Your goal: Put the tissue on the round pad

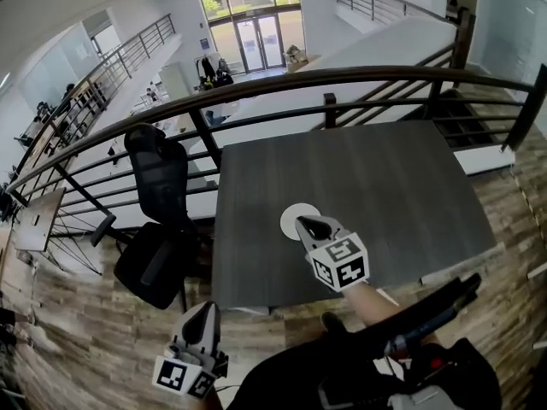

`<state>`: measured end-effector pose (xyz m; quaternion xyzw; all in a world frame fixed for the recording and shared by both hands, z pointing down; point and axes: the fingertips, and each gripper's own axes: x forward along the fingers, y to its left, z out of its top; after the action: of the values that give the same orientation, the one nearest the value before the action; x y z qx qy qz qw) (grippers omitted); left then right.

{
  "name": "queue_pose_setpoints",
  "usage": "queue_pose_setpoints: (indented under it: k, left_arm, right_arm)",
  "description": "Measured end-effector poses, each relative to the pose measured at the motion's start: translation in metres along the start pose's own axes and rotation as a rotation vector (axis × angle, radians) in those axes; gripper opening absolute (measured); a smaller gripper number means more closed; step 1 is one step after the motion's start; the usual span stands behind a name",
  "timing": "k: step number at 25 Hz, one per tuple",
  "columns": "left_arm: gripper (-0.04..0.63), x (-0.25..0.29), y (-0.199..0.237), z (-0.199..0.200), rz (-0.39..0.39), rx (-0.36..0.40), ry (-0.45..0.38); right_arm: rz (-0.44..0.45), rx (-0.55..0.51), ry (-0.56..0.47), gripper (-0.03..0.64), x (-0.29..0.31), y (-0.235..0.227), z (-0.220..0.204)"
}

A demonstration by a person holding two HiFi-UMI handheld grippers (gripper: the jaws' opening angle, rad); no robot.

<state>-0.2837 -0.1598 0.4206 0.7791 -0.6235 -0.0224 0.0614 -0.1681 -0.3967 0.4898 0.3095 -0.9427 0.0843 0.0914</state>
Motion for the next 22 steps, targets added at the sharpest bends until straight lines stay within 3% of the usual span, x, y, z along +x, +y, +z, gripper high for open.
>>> queue_pose_setpoints:
  k: [4,7,10,15,22]
  left_arm:
    - [0.003,-0.02,-0.007,-0.006,-0.066,-0.006,0.008]
    - [0.003,-0.027,-0.023,0.008,-0.143,-0.027,-0.05]
    - [0.003,-0.038,-0.026,0.001,-0.185,-0.041,-0.054]
    - [0.003,-0.057,-0.027,-0.027,-0.212,-0.035,0.002]
    - [0.003,-0.057,-0.045,-0.021,-0.245,-0.052,-0.006]
  right_arm:
    - [-0.04,0.009,-0.014,0.003,-0.035,0.022,-0.002]
    - [-0.064,0.012,-0.021,0.003,-0.059,0.036,-0.004]
    - [-0.094,0.003,-0.021,0.003,-0.077,0.051,-0.009]
    - [-0.136,0.028,-0.029,0.003,-0.11,0.07,-0.017]
    - [-0.11,0.015,-0.028,0.002,-0.143,0.086,-0.006]
